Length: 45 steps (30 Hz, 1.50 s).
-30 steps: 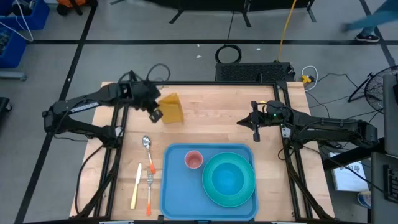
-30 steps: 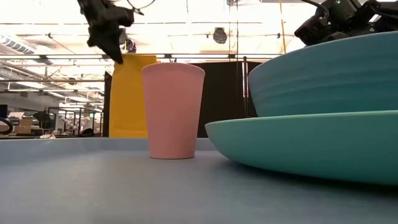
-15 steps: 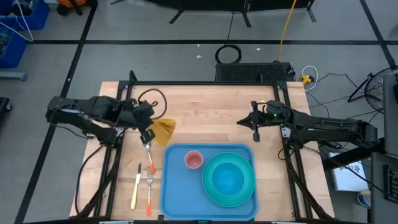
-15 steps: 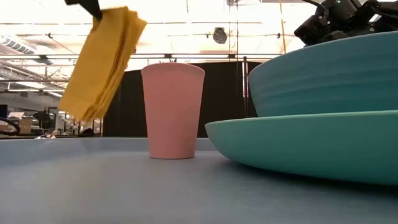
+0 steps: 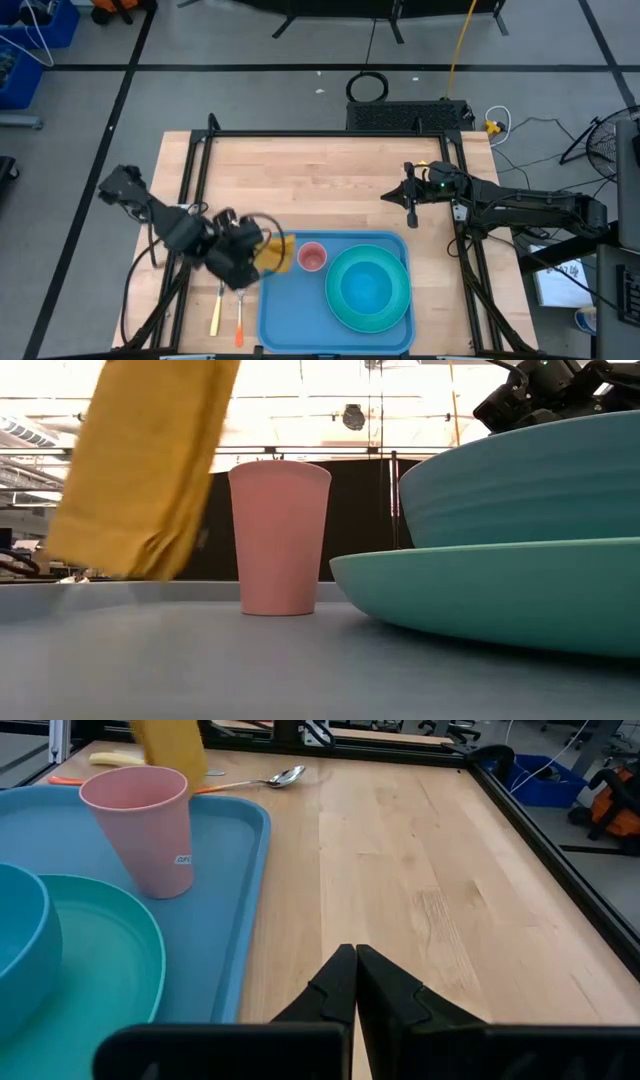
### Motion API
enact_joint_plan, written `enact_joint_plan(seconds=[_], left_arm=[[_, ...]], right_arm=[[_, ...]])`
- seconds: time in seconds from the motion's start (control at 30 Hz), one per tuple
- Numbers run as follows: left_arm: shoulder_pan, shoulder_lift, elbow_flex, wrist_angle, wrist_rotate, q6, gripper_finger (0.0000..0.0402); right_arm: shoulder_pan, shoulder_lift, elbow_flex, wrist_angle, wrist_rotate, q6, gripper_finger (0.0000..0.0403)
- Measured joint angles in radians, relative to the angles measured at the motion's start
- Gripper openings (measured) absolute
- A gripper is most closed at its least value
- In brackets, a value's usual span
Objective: Set up tray
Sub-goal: Put the yellow napkin on the blue serving tray to the left of the blue plate
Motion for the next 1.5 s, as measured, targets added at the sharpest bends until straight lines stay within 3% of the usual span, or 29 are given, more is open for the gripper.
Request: enact_joint_plan(seconds=[0.2,0.5,0.63,0.77,0.93,1.07,1.27,1.5], left_arm=[[-0.092,0.083,0.000,0.123,0.029,-0.137,0.0005],[-0.185,0.128,0.001,0.384,0.041,-0.277,0.0005],[-0.217,0.126,0.002,0.481,0.106,-0.310,0.0005],[-0.224,0.126,0.002,0.434,0.143,-0.319,0.0005],[-0.208,0.141,-0.022,0.356,0.078,-0.275,0.0005],[-0.193,0.146,-0.101,0.372,0.059,-0.267,0.0005],[-0.147,0.145,-0.256,0.371,0.124,-0.338,0.0005],[-0.053,0.145,-0.366,0.374,0.181,-0.301,0.0005]], right_arm=[[0.001,0.000,0.000,0.000,-0.002,0.000,0.0001],[0.002,0.000,0.000,0.000,-0.085,0.002,0.0001],[0.002,0.000,0.000,0.000,-0.104,0.027,0.0001],[0.002,0.000,0.000,0.003,-0.123,0.051,0.0001],[0.002,0.000,0.000,0.004,-0.128,0.069,0.0001],[0.002,0.000,0.000,0.004,-0.128,0.079,0.0001],[0.002,0.000,0.000,0.004,-0.128,0.080,0.0000],[0.002,0.000,0.000,0.004,-0.128,0.079,0.0000]])
